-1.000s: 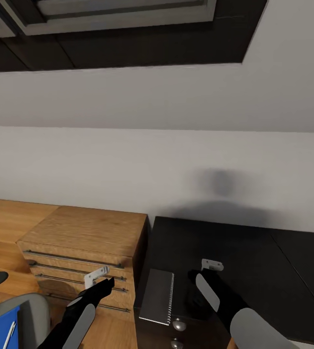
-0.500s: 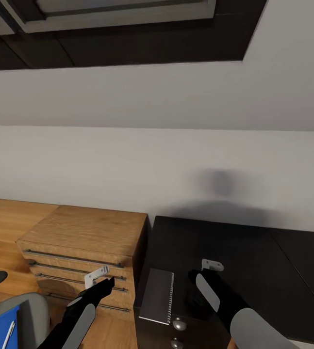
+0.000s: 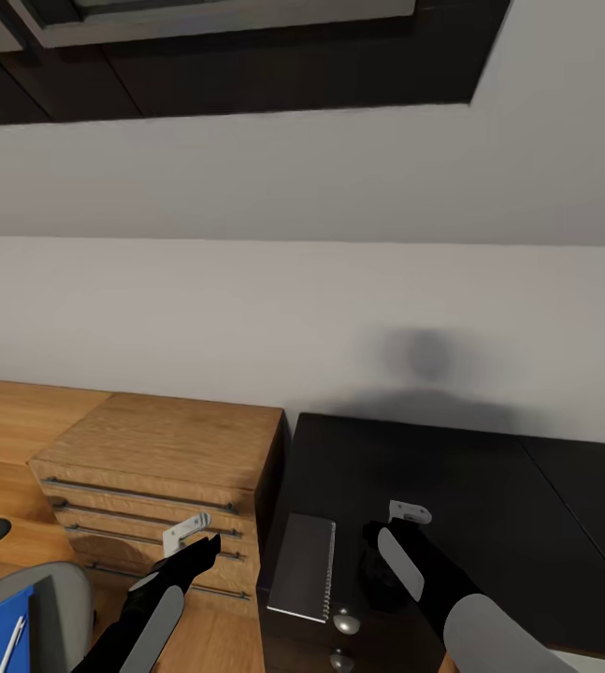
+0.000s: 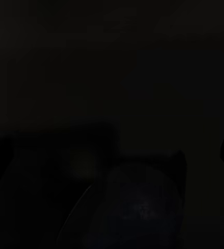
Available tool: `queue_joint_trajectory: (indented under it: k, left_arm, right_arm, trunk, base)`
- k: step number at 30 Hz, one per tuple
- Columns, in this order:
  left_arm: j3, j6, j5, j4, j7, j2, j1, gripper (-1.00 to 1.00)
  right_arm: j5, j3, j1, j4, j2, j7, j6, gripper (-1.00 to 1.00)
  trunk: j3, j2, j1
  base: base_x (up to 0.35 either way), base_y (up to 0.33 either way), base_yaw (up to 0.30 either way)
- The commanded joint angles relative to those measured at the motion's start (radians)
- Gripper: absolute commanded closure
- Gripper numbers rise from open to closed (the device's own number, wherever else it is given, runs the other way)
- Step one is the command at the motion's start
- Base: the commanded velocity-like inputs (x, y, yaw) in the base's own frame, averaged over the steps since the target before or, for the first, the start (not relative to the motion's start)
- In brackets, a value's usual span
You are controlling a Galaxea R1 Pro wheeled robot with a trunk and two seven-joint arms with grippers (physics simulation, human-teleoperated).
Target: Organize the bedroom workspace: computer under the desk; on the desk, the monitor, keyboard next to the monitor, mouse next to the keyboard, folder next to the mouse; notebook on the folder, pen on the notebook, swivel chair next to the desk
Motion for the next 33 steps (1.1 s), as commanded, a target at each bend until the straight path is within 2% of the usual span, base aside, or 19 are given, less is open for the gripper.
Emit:
queue_joint_trajectory:
  k: [1,7,33]
  left_arm:
    - [-0.003,0.001,0.008,-0.002,0.009,0.001,-0.001,-1.00]
    - [-0.003,0.001,0.008,-0.002,0.009,0.001,-0.001,-1.00]
    - [-0.003,0.001,0.009,-0.001,0.009,0.001,-0.001,-1.00]
  right_arm:
    - [-0.008,0.005,-0.001,-0.001,-0.001,-0.009,0.003,-1.00]
    - [-0.009,0.005,-0.001,0.000,0.000,-0.009,0.005,-1.00]
    - [-0.009,0.001,-0.001,0.004,-0.001,-0.010,0.028,-1.00]
  trunk:
    - [-0.005,-0.008,0.004]
    - [-0.023,-0.050,0.027]
    - [-0.023,-0.050,0.027]
  base:
    - [0.000,0.000,0.000]
    - [0.000,0.000,0.000]
    - [0.000,0.000,0.000]
